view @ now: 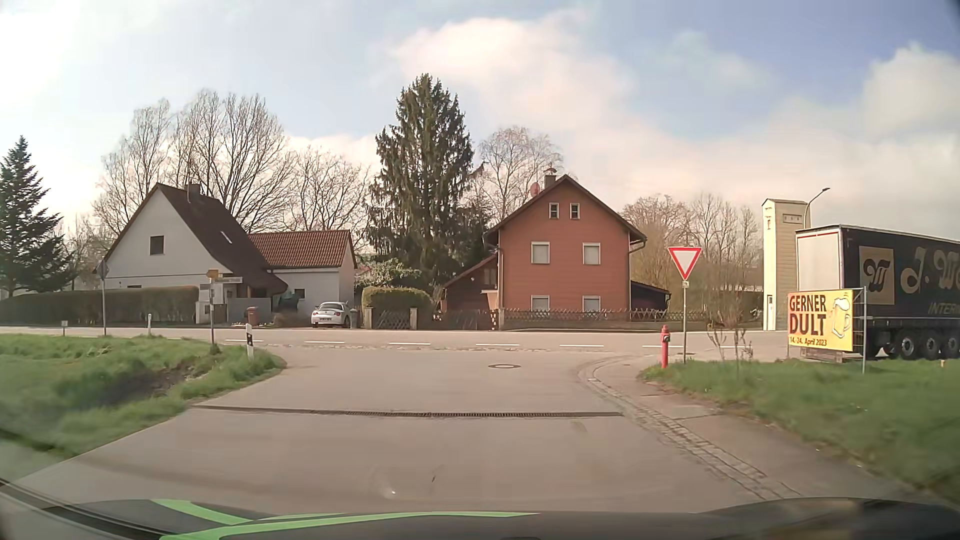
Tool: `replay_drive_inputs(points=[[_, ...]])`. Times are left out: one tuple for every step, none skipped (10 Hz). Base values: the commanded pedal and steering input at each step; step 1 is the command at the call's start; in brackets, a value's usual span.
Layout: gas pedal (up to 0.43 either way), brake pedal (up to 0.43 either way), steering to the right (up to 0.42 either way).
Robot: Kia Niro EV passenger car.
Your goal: Follow the waypoints while adhering to traffic rules and regulations
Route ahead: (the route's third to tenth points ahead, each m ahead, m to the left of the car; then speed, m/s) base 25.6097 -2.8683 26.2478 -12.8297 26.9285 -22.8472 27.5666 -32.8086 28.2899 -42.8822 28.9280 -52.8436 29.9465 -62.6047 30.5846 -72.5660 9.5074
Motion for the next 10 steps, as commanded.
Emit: replay_drive_inputs(points=[[0.0,0.268,0.003],[0.0,0.268,0.004],[0.0,0.268,0.006],[0.0,0.268,0.009],[0.0,0.274,0.014],[0.0,0.268,0.018],[0.0,0.268,0.021],[0.0,0.274,0.026],[0.0,0.274,0.033],[0.0,0.274,0.039]])
